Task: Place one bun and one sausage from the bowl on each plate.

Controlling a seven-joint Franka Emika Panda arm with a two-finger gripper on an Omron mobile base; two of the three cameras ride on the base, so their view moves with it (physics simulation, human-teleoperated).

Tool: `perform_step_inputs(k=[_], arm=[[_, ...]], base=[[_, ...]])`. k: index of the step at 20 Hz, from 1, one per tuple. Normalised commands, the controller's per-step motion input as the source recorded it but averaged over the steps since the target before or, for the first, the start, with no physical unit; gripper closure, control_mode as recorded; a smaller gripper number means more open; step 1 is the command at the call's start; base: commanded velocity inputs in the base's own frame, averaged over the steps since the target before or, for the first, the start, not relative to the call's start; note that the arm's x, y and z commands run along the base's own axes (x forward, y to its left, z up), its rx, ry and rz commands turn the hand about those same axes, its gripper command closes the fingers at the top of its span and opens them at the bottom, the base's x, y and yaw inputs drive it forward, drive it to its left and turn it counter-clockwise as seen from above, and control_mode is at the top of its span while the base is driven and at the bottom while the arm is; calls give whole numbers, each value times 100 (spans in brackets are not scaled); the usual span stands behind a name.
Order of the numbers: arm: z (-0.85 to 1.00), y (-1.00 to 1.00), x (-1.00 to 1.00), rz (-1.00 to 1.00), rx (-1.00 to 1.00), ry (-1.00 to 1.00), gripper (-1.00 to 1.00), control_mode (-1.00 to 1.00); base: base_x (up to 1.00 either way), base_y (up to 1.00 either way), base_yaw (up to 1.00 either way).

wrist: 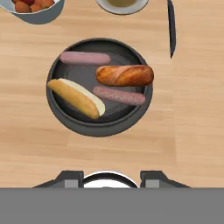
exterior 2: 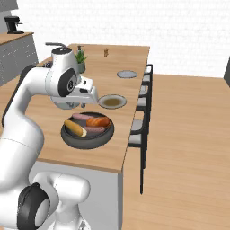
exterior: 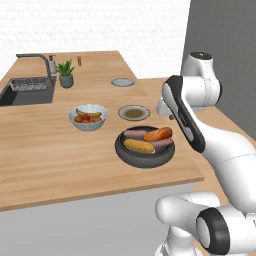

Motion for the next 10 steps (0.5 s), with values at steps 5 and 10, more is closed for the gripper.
perform_step_inputs(k=[5,10], arm=[[-7,15,4,5,0,-1,-100,-100],[-13,63,21,28,0,0,-100,-100]], base=[[0,0,0],[0,0,0]])
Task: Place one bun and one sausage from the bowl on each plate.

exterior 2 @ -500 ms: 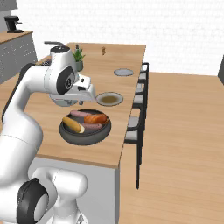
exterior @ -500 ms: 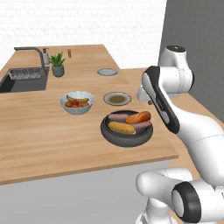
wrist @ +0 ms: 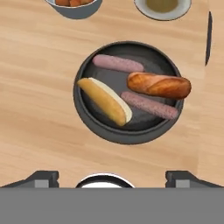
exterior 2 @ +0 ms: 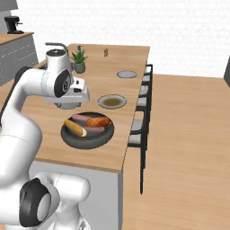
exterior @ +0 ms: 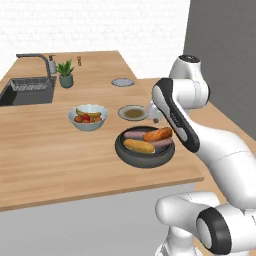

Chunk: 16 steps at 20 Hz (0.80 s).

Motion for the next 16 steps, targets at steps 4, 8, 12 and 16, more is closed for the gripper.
perform_step_inputs(k=[4,8,12,16], arm=[[-26,73,24,23,0,1,-100,-100],[-23,86,13,9,-3,4,-100,-100],[-4,31,30,0,-3,0,-100,-100],[-57,-48,59,0,0,5,-100,-100]], base=[[0,0,0],[0,0,0],[0,0,0],[0,0,0]])
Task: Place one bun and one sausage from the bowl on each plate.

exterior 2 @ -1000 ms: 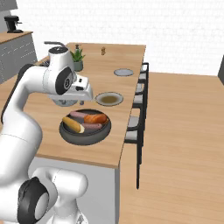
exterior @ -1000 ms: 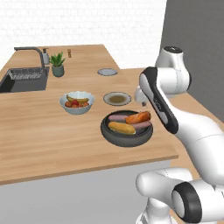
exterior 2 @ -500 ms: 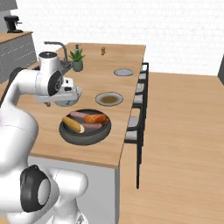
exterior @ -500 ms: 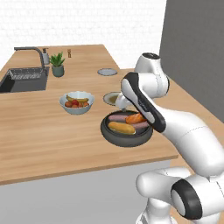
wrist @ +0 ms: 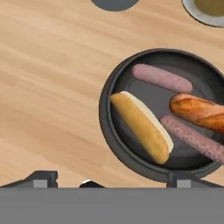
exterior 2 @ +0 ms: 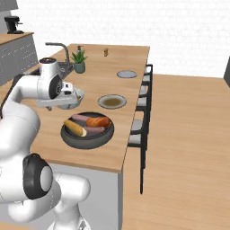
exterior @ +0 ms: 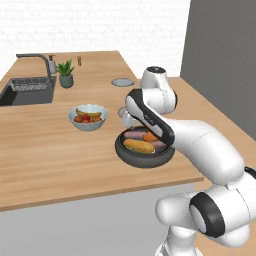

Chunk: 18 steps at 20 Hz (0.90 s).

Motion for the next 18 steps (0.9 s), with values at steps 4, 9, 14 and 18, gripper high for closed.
perform_step_inputs(k=[4,9,14,18], arm=[[-75,-24,62,2,-4,6,-100,-100],[-64,1,38,4,0,20,-100,-100],[-45,0,48,3,-1,7,-100,-100],[-60,0,38,3,-1,2,-100,-100]], base=[[0,0,0],[0,0,0],[0,0,0],[0,0,0]])
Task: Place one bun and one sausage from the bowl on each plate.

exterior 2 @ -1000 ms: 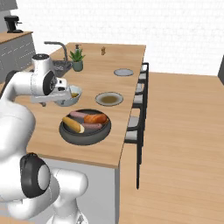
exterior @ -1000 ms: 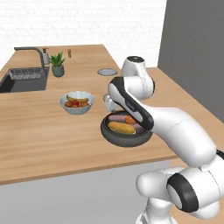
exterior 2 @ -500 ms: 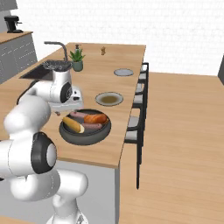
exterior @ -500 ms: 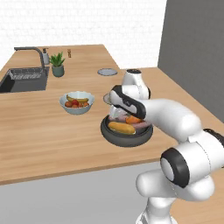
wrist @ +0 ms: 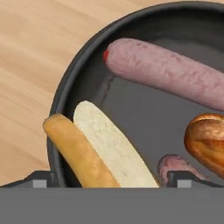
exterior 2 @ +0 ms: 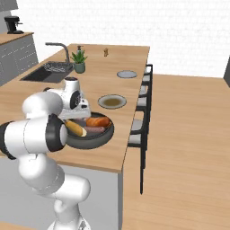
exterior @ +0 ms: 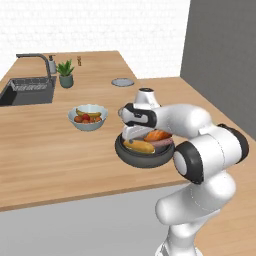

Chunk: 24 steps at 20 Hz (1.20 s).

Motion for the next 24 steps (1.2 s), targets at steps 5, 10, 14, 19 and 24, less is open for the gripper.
perform_step_inputs(k=[5,10,14,19,24], arm=[[-22,0,-10,4,0,0,-100,-100],[-6,0,-29,1,0,0,-100,-100],[-7,0,-2,7,0,0,-100,-100],[-12,0,9,11,0,0,-100,-100],[-30,0,0,8,1,6,-100,-100]], base=[[0,0,0],[0,0,0],[0,0,0],[0,0,0],[0,0,0]])
